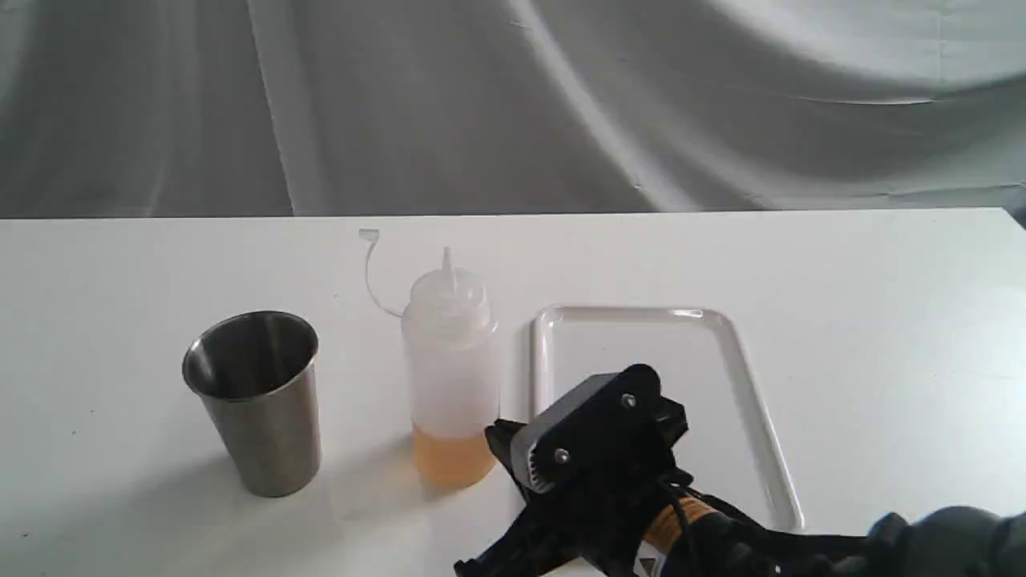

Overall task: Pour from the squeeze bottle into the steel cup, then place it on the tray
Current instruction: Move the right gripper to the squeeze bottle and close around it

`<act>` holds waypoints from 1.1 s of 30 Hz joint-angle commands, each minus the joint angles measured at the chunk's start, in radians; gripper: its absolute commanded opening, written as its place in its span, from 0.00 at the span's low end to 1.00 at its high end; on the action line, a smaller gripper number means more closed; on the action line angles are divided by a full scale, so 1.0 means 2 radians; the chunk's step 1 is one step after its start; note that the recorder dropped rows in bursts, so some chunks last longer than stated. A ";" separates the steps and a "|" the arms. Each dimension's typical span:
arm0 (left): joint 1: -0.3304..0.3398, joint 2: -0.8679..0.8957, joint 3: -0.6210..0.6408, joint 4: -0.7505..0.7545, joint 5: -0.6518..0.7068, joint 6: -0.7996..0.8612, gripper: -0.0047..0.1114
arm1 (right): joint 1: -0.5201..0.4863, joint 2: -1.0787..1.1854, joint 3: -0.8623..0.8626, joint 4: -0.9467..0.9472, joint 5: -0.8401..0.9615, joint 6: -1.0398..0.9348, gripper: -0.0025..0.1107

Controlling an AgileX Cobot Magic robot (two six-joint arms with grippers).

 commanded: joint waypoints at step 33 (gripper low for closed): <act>0.001 0.002 0.002 -0.001 -0.001 -0.001 0.11 | 0.001 0.017 -0.034 0.046 0.021 -0.006 0.73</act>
